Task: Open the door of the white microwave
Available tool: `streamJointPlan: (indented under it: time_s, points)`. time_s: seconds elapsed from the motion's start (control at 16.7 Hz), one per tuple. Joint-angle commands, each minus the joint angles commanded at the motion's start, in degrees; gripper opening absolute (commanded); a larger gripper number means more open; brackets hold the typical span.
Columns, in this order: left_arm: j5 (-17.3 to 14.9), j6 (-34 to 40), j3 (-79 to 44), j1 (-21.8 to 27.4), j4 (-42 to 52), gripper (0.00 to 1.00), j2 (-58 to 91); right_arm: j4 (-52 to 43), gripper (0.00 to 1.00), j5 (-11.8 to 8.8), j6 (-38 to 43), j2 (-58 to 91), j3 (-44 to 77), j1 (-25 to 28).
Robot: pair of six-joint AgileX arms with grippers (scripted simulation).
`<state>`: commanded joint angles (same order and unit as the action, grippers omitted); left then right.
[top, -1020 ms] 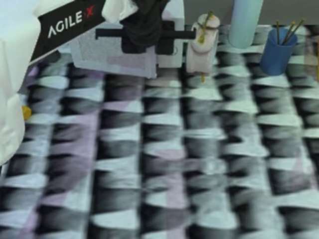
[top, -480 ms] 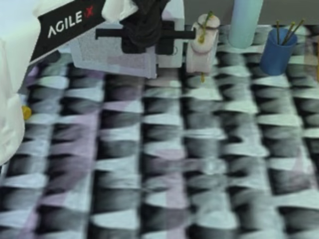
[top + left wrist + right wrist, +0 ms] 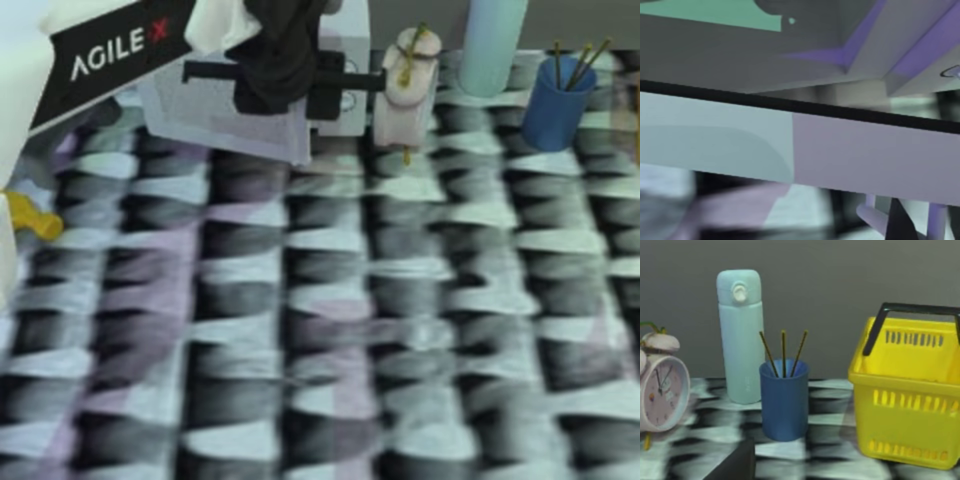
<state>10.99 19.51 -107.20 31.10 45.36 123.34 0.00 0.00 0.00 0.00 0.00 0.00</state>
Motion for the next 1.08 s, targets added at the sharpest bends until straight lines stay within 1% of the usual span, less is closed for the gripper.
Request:
streamJointPlan:
  time_s: [0.18,1.08]
  points:
    - [-0.92,-1.87,2.75,-0.39,-1.42,0.0,-1.7,0.0,1.0,0.0,0.0,0.0,0.0,0.0]
    - [-0.94,-1.9,2.8,-0.4,-1.44,0.0,-1.73,0.0,1.0,0.0,0.0,0.0,0.0,0.0]
